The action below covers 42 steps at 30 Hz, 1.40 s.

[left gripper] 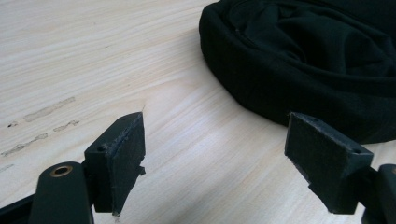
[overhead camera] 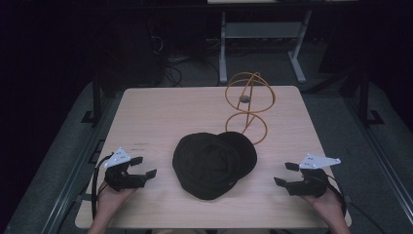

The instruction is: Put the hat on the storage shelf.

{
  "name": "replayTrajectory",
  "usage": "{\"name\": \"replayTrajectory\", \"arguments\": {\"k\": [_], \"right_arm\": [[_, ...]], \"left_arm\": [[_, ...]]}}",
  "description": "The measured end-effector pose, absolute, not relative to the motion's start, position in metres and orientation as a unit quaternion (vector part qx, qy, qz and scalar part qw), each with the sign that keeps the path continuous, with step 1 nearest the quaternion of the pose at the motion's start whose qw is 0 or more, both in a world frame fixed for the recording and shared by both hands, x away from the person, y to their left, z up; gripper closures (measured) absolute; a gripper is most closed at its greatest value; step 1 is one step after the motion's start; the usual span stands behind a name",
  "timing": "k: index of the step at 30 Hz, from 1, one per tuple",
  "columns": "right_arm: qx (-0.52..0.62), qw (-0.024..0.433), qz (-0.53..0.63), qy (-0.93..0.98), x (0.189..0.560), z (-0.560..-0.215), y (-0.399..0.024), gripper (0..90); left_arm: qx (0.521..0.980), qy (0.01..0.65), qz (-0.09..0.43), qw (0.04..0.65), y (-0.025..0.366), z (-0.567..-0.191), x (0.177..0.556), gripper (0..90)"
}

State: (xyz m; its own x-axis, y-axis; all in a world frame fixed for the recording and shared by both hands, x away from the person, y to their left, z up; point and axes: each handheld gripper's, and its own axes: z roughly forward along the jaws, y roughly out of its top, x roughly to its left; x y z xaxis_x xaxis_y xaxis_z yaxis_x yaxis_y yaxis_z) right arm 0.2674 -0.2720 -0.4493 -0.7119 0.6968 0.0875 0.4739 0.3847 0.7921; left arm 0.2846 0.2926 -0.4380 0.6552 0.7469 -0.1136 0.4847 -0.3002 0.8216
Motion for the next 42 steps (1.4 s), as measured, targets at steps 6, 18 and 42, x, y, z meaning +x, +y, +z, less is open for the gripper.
{"name": "replayTrajectory", "arguments": {"k": [6,18,42], "right_arm": [[0.357,0.130,0.425,0.822,0.267,-0.449,-0.272,26.2],[0.337,0.135,0.432,0.826,0.263,-0.440,-0.257,24.5],[0.300,0.132,0.463,0.824,0.271,-0.399,-0.235,21.6]], "left_arm": [[0.790,0.389,0.146,0.452,0.294,-0.438,0.284,19.9],[0.786,0.387,0.153,0.457,0.297,-0.434,0.281,19.9],[0.779,0.391,0.157,0.465,0.298,-0.432,0.277,19.9]]}}
